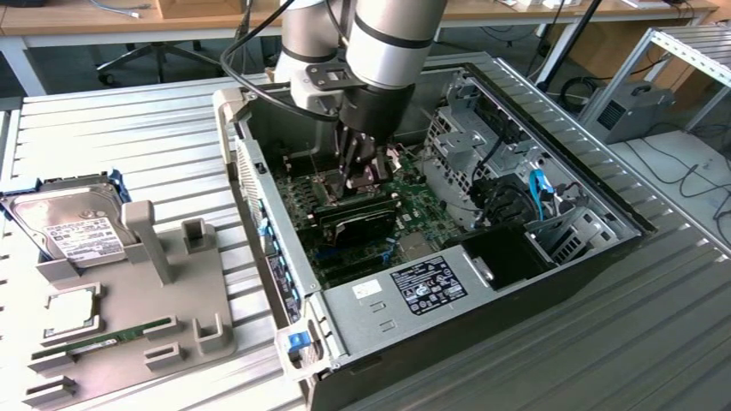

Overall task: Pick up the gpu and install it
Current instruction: 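Press down on the gpu until it lock into place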

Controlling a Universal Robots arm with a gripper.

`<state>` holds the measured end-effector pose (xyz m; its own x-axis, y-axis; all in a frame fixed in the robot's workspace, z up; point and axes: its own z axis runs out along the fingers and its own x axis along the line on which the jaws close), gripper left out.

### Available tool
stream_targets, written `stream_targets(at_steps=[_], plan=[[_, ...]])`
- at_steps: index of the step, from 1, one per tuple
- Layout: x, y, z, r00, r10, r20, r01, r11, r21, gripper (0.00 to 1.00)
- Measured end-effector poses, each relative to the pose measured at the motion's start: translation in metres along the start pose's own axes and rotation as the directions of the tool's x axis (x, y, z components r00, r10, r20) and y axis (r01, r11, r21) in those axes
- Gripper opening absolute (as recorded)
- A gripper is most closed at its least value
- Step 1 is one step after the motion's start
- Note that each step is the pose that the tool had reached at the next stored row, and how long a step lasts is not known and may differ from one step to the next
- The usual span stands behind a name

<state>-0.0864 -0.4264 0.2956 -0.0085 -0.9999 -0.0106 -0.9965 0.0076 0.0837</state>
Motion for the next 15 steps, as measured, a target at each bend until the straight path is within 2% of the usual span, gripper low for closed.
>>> stream_targets(at_steps=[15], plan=[[0.005,0.0002,0.0008,1.0,0.0,0.0,0.0,1.0,0.0,0.11]])
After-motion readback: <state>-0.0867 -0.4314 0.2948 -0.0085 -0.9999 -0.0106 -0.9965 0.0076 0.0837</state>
